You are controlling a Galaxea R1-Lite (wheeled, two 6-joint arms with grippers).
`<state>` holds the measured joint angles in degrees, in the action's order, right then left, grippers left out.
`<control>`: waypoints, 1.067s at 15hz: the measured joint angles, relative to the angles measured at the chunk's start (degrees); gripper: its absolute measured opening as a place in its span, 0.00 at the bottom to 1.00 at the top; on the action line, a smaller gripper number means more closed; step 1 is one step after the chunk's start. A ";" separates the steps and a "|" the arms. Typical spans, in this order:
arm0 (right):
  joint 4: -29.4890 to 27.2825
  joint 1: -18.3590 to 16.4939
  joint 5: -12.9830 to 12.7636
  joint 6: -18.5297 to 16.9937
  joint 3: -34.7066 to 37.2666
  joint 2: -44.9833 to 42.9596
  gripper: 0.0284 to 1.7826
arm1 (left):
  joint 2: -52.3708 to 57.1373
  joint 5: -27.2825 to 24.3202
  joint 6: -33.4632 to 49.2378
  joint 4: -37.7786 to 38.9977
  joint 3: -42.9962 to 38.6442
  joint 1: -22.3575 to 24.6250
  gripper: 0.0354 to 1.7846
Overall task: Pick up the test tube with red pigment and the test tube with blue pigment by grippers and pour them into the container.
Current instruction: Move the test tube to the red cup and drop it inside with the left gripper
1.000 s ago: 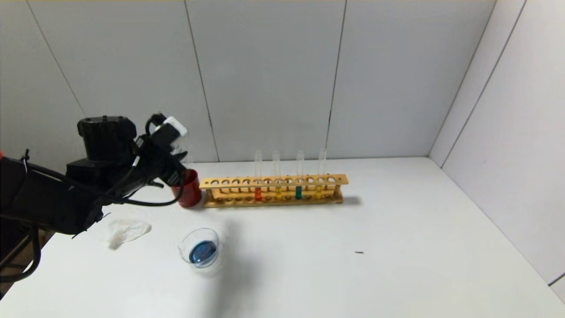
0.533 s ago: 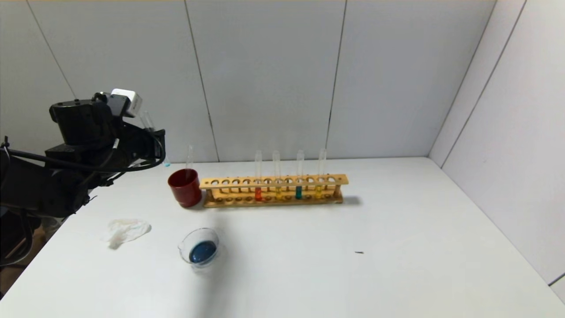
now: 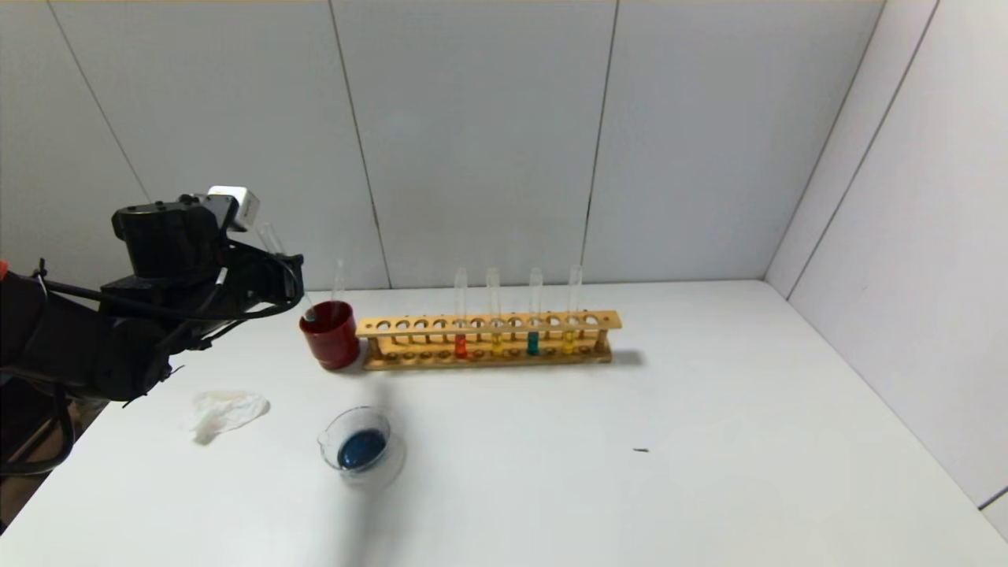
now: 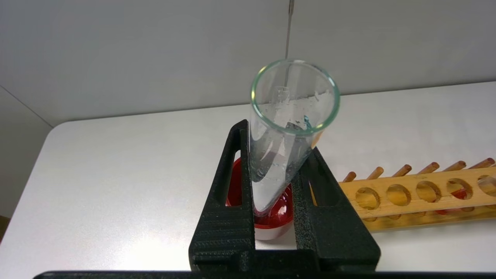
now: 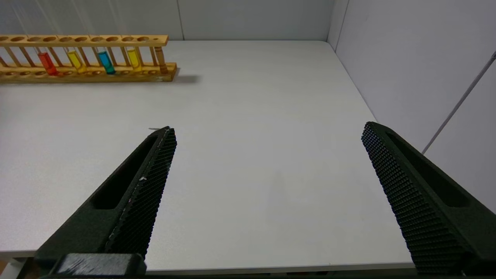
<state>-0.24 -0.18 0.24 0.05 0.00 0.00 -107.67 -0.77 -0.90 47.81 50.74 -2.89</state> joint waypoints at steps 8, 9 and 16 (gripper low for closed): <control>-0.02 0.02 -0.02 0.00 0.00 0.00 0.98 | -5.51 0.13 0.06 3.54 2.88 0.46 0.16; 0.00 0.02 0.00 -0.02 0.00 0.00 0.98 | -6.11 0.17 -0.02 4.12 2.97 0.66 0.16; -0.02 0.00 -0.02 0.02 0.00 0.00 0.98 | -9.50 0.09 -0.02 5.08 3.62 0.88 0.16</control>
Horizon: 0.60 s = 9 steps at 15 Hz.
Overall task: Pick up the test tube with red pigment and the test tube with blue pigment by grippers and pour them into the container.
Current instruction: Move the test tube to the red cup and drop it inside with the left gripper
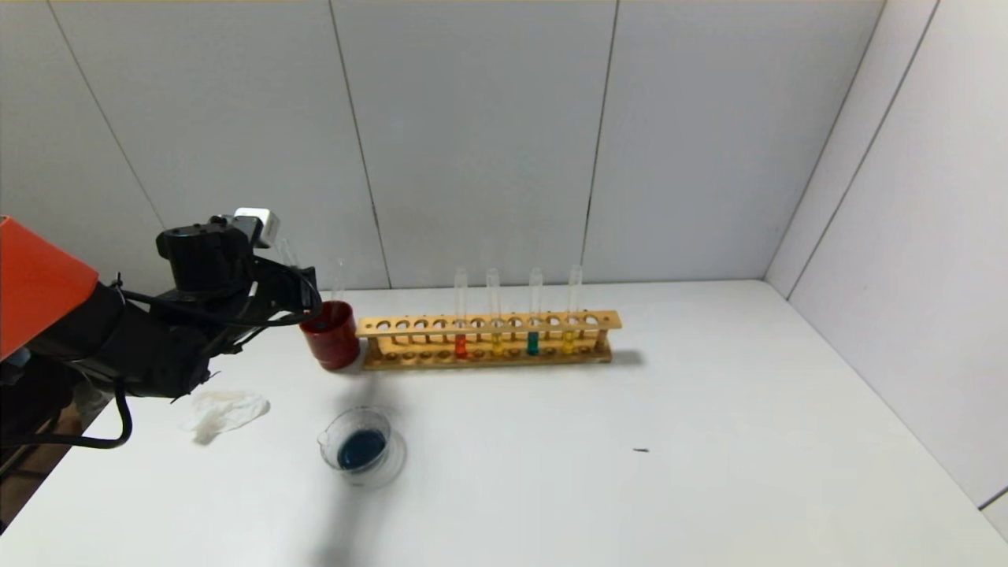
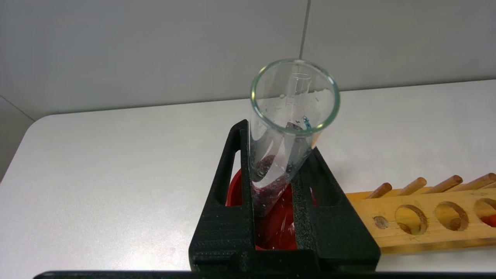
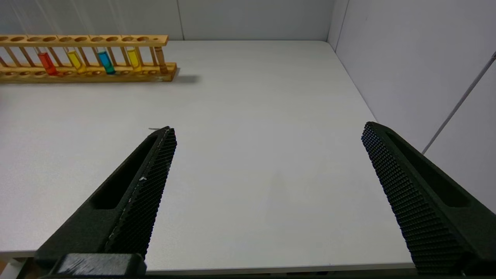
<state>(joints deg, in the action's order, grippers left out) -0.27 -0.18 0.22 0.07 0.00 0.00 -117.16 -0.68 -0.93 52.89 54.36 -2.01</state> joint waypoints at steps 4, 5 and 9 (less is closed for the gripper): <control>0.00 0.05 0.02 -0.05 0.00 0.00 0.98 | -1.72 0.00 -0.04 -0.01 1.58 -0.05 0.16; 0.02 0.02 0.00 -0.02 0.00 0.00 0.98 | -2.07 0.00 -0.01 -0.04 1.84 -0.07 0.16; 0.00 -0.02 0.00 -0.02 0.00 0.00 0.98 | -3.49 -0.02 -0.01 1.10 2.56 -0.10 0.16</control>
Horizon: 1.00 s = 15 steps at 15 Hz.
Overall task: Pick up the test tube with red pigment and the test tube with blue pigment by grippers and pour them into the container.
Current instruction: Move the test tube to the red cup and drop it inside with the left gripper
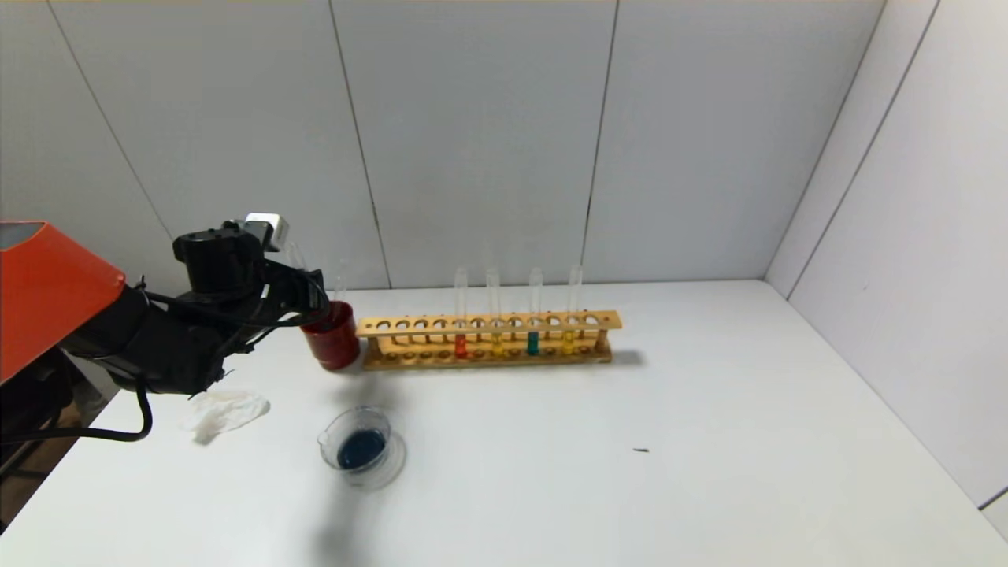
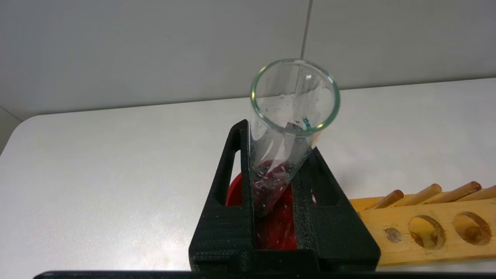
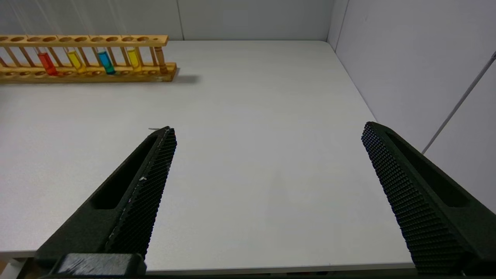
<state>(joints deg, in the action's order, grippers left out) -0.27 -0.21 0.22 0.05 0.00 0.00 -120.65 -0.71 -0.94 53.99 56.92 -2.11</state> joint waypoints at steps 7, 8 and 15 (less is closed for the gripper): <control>0.00 0.00 0.02 0.00 0.00 0.00 0.98 | -2.01 -0.04 -0.02 0.88 0.60 -0.01 0.16; 0.00 0.02 0.02 0.00 0.00 0.00 0.98 | -2.26 -0.06 -0.05 0.88 0.77 -0.01 0.16; 0.00 0.02 0.02 0.00 0.00 0.00 0.98 | -3.22 -1.11 -0.05 0.88 0.90 -0.06 0.24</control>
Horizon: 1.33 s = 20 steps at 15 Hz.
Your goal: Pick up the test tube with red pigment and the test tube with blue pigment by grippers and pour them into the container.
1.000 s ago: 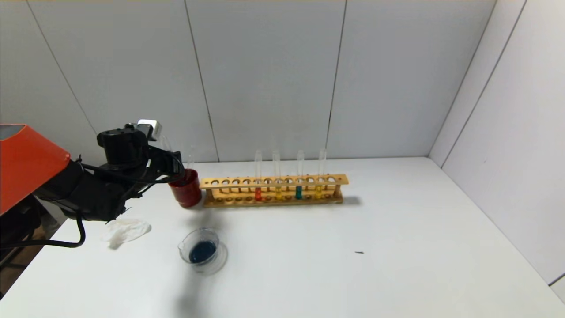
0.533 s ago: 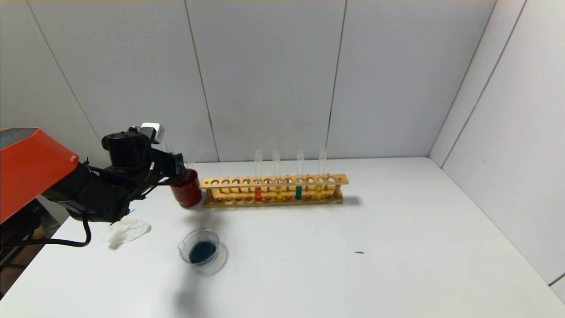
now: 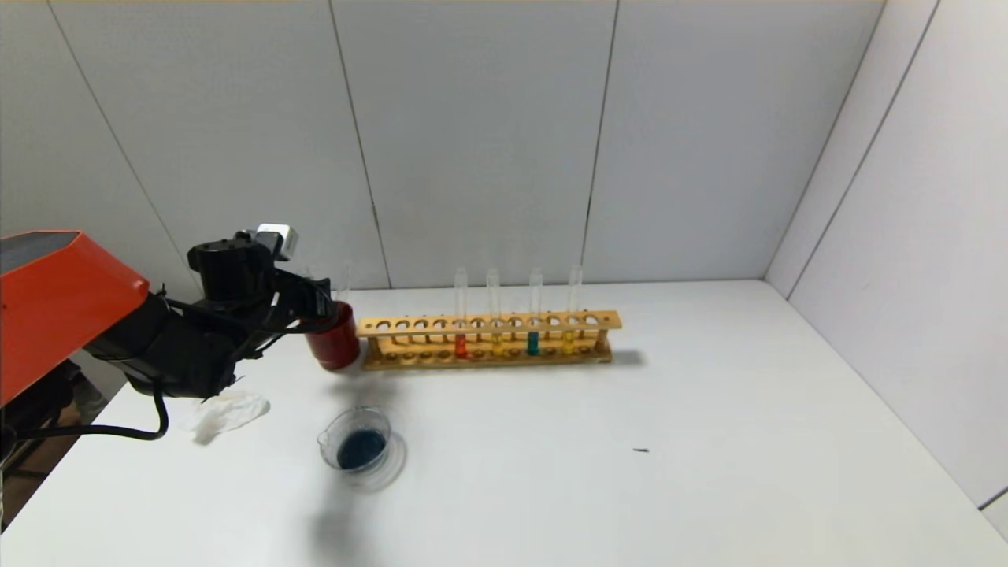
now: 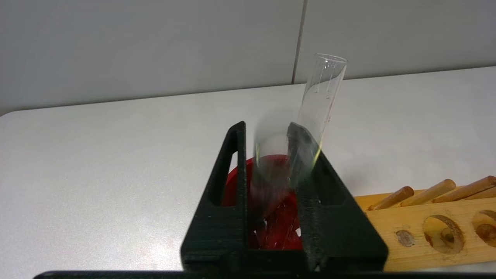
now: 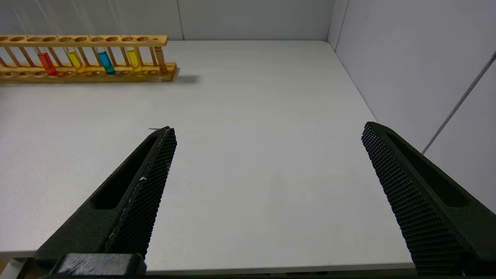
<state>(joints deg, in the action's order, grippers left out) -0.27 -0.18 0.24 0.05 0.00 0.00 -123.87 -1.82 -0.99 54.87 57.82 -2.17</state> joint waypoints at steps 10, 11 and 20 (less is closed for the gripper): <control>0.00 -0.02 -0.02 0.00 0.00 0.00 0.98 | 1.66 0.00 -0.22 -0.10 0.23 -0.11 0.96; 0.00 -0.02 0.00 -0.02 0.00 0.00 0.98 | 2.04 -0.05 -0.28 -0.33 0.55 -0.13 0.97; 0.02 0.02 0.00 0.02 0.00 0.00 0.98 | 8.81 -0.07 -0.33 -3.89 0.78 -0.11 0.97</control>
<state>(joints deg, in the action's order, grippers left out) -0.24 -0.16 0.24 0.07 0.00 0.00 -115.05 -1.89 -1.32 50.98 58.60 -2.28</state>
